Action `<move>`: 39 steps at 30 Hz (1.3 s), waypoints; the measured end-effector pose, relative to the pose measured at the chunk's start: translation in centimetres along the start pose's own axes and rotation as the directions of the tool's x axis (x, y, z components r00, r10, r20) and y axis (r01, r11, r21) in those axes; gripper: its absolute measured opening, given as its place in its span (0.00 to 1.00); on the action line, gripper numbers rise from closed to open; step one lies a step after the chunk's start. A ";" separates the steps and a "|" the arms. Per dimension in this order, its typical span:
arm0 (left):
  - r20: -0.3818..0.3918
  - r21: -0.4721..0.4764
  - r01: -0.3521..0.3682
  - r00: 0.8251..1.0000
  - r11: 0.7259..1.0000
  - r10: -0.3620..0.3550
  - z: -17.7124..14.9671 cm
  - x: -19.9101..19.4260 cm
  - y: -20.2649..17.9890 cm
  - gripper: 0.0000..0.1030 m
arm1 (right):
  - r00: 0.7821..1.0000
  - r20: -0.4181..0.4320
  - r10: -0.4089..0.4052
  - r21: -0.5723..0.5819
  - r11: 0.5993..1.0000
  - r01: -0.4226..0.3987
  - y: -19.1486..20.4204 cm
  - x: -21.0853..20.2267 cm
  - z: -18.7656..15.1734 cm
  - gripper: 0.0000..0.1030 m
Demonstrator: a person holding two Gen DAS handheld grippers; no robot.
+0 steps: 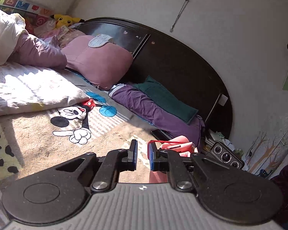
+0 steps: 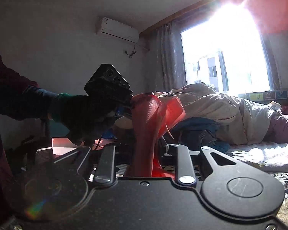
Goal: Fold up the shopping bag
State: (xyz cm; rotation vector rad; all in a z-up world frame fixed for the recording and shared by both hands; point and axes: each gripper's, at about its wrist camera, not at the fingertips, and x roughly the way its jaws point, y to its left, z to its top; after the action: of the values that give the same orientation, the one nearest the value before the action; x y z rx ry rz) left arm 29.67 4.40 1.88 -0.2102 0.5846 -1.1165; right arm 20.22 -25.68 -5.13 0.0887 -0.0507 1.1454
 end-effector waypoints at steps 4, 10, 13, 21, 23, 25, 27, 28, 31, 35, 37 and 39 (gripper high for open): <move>-0.122 0.083 0.104 0.988 0.991 -0.093 0.4 -0.2 -0.2 0.12 | 0.994 -0.042 0.101 -0.018 0.995 -0.101 0.9 0.4 0.1 0.24; -0.288 0.165 0.260 0.935 0.951 -0.206 -0.5 -0.5 -1.3 0.12 | 0.964 -0.100 0.248 -0.022 0.968 -0.251 2.5 1.1 0.1 0.23; -0.327 0.175 0.335 0.907 0.926 -0.266 -1.2 -0.4 -2.1 0.12 | 0.933 -0.097 0.346 0.024 0.938 -0.346 3.4 1.5 0.0 0.23; -0.466 0.201 0.457 0.822 0.866 -0.326 -2.8 0.6 -4.3 0.13 | 0.859 -0.133 0.495 0.085 0.869 -0.487 5.6 2.7 -1.0 0.22; -0.501 0.190 0.491 0.793 0.850 -0.346 -3.2 0.8 -4.7 0.13 | 0.839 -0.142 0.525 0.086 0.851 -0.518 6.0 2.7 -1.1 0.22; -0.557 0.189 0.513 0.758 0.837 -0.339 -3.7 1.4 -5.3 0.13 | 0.816 -0.172 0.552 0.092 0.833 -0.545 6.6 2.9 -1.6 0.22; -0.604 0.182 0.532 0.724 0.827 -0.334 -4.2 1.9 -5.7 0.13 | 0.794 -0.194 0.576 0.101 0.817 -0.568 7.1 3.0 -2.1 0.22; -0.629 0.172 0.543 0.702 0.822 -0.333 -4.5 2.1 -5.9 0.13 | 0.781 -0.203 0.591 0.110 0.806 -0.581 7.4 3.2 -2.3 0.22; -0.718 0.175 0.559 0.636 0.810 -0.284 -5.4 3.4 -6.6 0.13 | 0.756 -0.248 0.606 0.107 0.793 -0.600 8.3 3.5 -3.2 0.22; -0.788 0.215 0.543 0.588 0.812 -0.185 -5.5 5.4 -7.5 0.12 | 0.757 -0.335 0.561 0.048 0.812 -0.581 8.4 3.8 -3.7 0.22; -0.792 0.275 0.517 0.600 0.811 -0.114 -4.7 6.2 -7.9 0.10 | 0.776 -0.371 0.510 0.003 0.837 -0.548 7.4 3.6 -3.3 0.22; -0.794 0.317 0.506 0.604 0.802 -0.067 -3.7 6.7 -8.1 0.10 | 0.796 -0.387 0.465 -0.032 0.856 -0.516 6.5 3.5 -2.8 0.21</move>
State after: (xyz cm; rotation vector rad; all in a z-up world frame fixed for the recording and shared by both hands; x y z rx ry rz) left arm 23.40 -4.64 0.18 0.7185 0.9833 -1.6672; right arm 15.69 -19.55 -7.33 -0.2812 0.1941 1.6650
